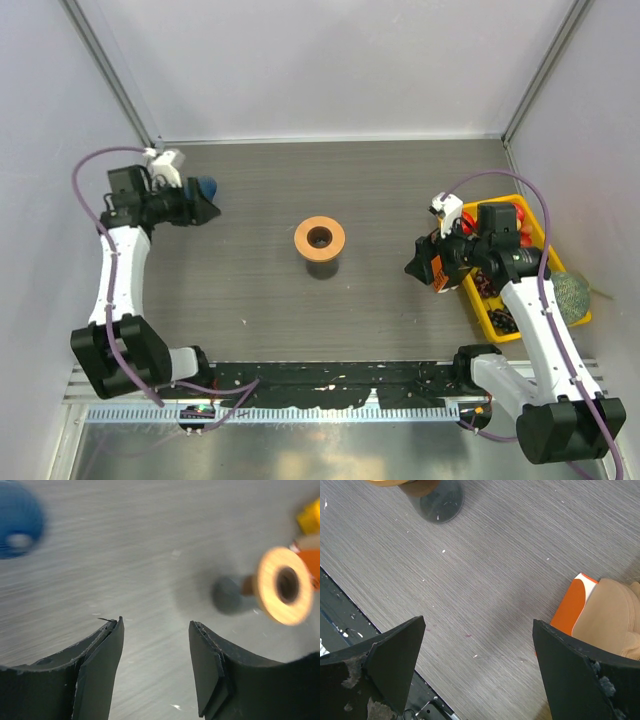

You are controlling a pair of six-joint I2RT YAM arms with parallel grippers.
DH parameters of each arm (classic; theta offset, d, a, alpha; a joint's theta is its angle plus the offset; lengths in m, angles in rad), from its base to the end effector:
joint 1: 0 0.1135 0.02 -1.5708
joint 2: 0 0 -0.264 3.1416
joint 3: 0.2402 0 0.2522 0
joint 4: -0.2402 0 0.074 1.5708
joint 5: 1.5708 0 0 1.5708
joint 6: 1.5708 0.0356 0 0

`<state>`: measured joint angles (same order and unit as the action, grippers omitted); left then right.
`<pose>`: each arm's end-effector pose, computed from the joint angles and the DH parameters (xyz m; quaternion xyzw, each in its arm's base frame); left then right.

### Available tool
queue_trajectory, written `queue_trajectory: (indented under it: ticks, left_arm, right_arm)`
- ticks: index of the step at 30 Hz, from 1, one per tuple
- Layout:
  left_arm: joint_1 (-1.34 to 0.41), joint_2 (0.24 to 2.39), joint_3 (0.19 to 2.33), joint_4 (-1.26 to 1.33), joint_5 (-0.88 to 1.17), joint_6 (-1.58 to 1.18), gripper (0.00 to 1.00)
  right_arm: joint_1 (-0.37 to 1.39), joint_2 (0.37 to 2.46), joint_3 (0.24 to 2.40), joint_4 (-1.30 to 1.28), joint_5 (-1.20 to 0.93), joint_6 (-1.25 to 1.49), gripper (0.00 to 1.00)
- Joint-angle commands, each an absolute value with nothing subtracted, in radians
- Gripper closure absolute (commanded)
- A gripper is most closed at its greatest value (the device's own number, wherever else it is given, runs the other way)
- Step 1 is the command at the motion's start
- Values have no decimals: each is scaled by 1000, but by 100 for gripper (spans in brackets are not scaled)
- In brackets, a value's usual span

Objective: Place the coffee filter in the dripper

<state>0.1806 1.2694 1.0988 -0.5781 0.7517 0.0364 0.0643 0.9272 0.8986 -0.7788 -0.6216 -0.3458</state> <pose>0.2665 0.0239 0.3151 0.0849 0.8611 -0.2943 0.4059 0.1776 0.0322 0.3033 -0.2914 0.8419 0.2313 0.3910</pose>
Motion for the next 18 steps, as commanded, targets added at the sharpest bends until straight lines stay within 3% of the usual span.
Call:
queue_trajectory:
  ticks: [1, 9, 18]
  left_arm:
    - [307, 1345, 1228, -640, 550, 72, 36]
    - [339, 1580, 1482, -629, 428, 6, 32]
    - [339, 1759, 1575, -516, 374, -155, 34]
  right_arm:
    - [72, 905, 888, -715, -611, -356, 4]
    - [81, 919, 888, -695, -575, -331, 4]
    - [89, 933, 896, -695, -566, -333, 4]
